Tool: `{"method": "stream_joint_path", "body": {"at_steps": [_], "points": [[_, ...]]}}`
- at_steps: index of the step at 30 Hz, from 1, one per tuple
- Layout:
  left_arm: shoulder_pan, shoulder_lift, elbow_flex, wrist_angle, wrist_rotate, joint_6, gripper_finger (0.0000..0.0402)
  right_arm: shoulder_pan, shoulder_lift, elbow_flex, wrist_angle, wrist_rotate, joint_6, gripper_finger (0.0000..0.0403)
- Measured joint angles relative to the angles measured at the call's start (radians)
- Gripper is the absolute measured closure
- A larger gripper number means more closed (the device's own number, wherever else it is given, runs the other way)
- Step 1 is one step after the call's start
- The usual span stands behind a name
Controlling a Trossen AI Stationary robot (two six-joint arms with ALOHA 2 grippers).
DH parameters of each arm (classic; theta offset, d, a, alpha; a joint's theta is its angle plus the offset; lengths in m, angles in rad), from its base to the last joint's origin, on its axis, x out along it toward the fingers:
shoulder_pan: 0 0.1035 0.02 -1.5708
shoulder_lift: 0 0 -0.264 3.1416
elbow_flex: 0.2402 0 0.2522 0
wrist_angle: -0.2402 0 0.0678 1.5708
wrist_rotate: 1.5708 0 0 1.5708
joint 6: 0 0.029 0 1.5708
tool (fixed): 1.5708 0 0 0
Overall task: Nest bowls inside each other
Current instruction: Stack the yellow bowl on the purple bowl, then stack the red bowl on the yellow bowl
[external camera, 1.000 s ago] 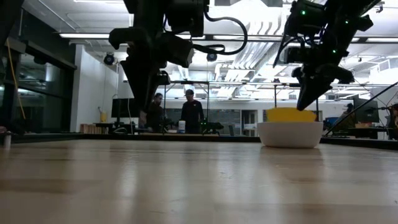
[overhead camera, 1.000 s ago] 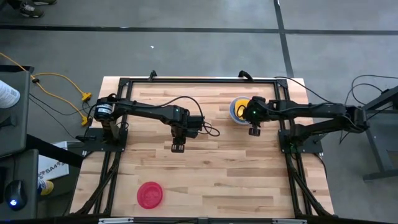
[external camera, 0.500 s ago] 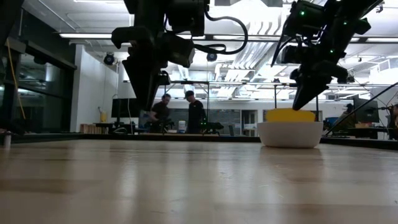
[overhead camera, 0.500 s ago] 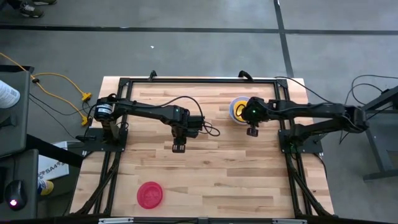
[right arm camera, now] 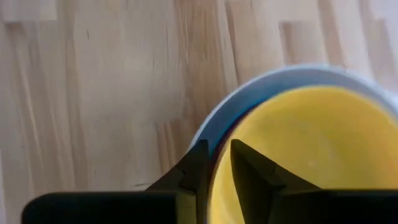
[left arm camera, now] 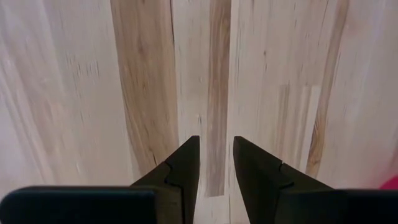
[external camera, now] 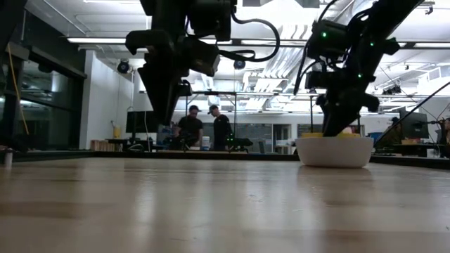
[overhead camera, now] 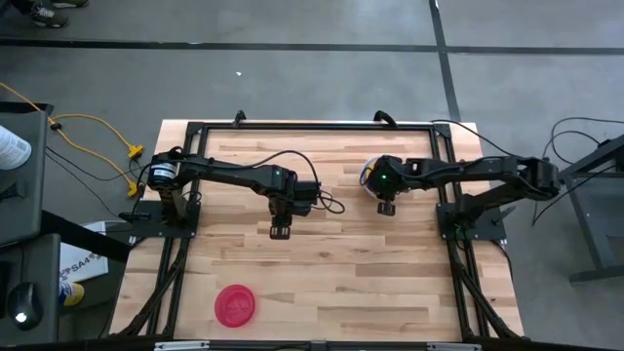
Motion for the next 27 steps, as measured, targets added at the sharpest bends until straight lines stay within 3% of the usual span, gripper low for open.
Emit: {"method": "stream_joint_path", "body": {"at_steps": [14,27], "points": [[0.0,0.0,0.001,-0.012,0.0,0.011,0.0304,0.012,-0.082,0.041,-0.031,-0.001,-0.003,0.026],[0.0,0.0,0.001,-0.128,-0.049,-0.018,0.0304,0.186,-0.228,0.041,-0.028,0.003,0.11,0.0252]]}}
